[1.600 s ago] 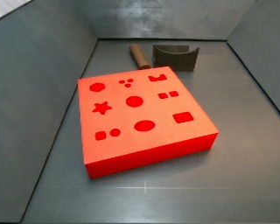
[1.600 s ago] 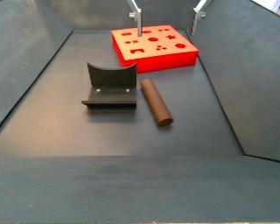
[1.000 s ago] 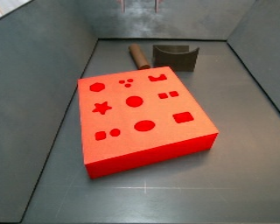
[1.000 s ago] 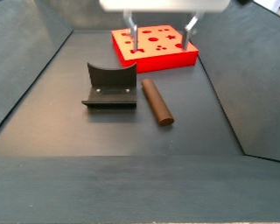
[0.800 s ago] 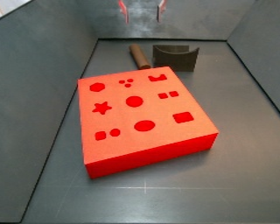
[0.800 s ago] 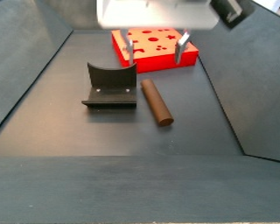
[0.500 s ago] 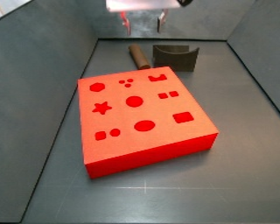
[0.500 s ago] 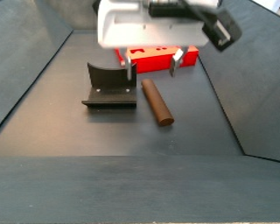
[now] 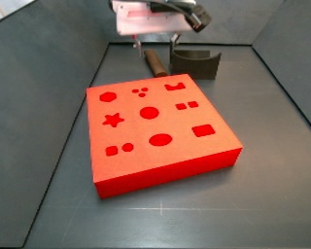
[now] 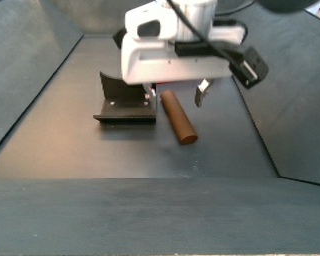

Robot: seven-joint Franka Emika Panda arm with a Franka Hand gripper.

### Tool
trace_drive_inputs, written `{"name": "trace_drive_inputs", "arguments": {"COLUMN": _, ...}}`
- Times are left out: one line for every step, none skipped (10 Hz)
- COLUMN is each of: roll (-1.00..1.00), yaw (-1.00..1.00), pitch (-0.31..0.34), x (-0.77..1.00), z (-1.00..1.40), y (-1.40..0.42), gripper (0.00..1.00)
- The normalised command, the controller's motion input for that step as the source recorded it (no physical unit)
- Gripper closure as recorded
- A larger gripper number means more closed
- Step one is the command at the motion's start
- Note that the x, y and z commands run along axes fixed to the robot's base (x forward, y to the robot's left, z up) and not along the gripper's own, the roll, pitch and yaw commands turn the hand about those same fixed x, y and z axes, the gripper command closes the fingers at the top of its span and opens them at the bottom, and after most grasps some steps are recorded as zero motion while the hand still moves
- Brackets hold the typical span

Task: Pick up the oval object. Move up. Place the oval object on the fixture. Regrasp the oval object. Move to above the board. Insert the oval object.
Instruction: Pick up the oval object.

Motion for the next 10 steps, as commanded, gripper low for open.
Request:
{"name": "trace_drive_inputs", "arguments": {"roll": 0.00, "yaw": 0.08, "pitch": -0.314, "x": -0.02, "z": -0.48, "y": 0.00, "gripper": 0.00}}
{"name": "trace_drive_inputs", "arguments": {"roll": 0.00, "yaw": 0.00, "pitch": -0.044, "x": 0.00, "z": 0.00, "y": 0.00, "gripper": 0.00}}
{"name": "trace_drive_inputs", "arguments": {"roll": 0.00, "yaw": 0.00, "pitch": 0.000, "x": 0.00, "z": -0.02, "y": 0.00, "gripper": 0.00}}
{"name": "trace_drive_inputs", "arguments": {"roll": 0.09, "yaw": 0.00, "pitch": -0.121, "x": -0.10, "z": -0.47, "y": 0.00, "gripper": 0.00}}
{"name": "trace_drive_inputs", "arguments": {"roll": 0.09, "yaw": 0.00, "pitch": -0.206, "x": -0.26, "z": -0.60, "y": 0.00, "gripper": 0.00}}
{"name": "trace_drive_inputs", "arguments": {"roll": 0.00, "yaw": 0.00, "pitch": -0.159, "x": -0.20, "z": -0.31, "y": 0.00, "gripper": 0.00}}
{"name": "trace_drive_inputs", "arguments": {"roll": 0.00, "yaw": 0.00, "pitch": -0.007, "x": 0.00, "z": 0.00, "y": 0.00, "gripper": 0.00}}
{"name": "trace_drive_inputs", "arguments": {"roll": 0.02, "yaw": -0.01, "pitch": -0.024, "x": -0.12, "z": -0.19, "y": 0.00, "gripper": 0.00}}
{"name": "trace_drive_inputs", "arguments": {"roll": 0.00, "yaw": 0.00, "pitch": 0.000, "x": 0.00, "z": -0.03, "y": 0.00, "gripper": 0.00}}
{"name": "trace_drive_inputs", "arguments": {"roll": 0.00, "yaw": 0.00, "pitch": 0.000, "x": 0.03, "z": 0.00, "y": 0.00, "gripper": 0.00}}
